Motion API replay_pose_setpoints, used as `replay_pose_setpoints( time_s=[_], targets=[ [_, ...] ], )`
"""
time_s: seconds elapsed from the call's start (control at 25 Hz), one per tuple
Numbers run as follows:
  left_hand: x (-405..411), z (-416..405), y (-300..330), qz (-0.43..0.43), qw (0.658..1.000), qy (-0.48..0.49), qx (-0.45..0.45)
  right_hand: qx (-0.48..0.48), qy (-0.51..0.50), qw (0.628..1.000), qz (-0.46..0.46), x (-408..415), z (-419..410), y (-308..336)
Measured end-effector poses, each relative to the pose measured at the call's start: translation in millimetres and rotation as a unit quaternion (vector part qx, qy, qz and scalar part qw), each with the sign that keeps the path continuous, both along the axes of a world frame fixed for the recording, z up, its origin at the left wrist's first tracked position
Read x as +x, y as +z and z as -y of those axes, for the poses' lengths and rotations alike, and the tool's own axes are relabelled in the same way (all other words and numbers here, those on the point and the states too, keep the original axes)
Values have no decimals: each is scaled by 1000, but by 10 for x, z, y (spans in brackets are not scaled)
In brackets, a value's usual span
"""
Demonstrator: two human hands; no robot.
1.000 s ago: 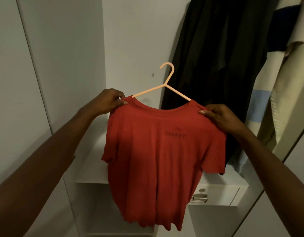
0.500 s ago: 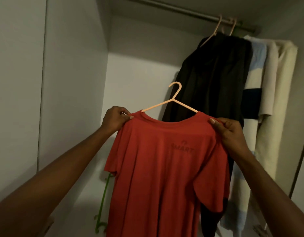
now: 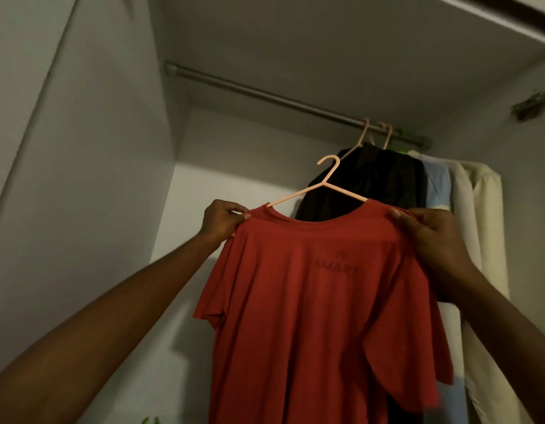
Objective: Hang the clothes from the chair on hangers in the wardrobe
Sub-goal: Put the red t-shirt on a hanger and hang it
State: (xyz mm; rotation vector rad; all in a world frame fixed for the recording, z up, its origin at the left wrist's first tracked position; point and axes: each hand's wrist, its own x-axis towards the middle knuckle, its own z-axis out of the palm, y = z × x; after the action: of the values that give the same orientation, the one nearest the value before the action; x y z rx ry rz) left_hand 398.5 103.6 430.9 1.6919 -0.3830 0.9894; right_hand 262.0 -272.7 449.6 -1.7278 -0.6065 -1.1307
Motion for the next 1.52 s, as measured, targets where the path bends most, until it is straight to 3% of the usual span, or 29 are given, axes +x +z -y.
replay_pose_setpoints(
  time_s=[0.2,0.44,0.92,1.2,1.52],
  targets=[
    [372,238,638,47,999,-2,-6,2,-54,996,69,148,31,598],
    [791,353,1246,59,993,-86,-51,12,-122,989,82,369,175,1225],
    [1387,597,1641,41,977,-161,-133,10,-195,972,129,573,32,1850],
    [1559,523,1769,-8,979,-172,-110,-6,-234,963,132,562,-64,1963],
    [1704,653,1635,-100,982,-159,-15,-16,-253,959,123,640,-30,1859]
  ],
)
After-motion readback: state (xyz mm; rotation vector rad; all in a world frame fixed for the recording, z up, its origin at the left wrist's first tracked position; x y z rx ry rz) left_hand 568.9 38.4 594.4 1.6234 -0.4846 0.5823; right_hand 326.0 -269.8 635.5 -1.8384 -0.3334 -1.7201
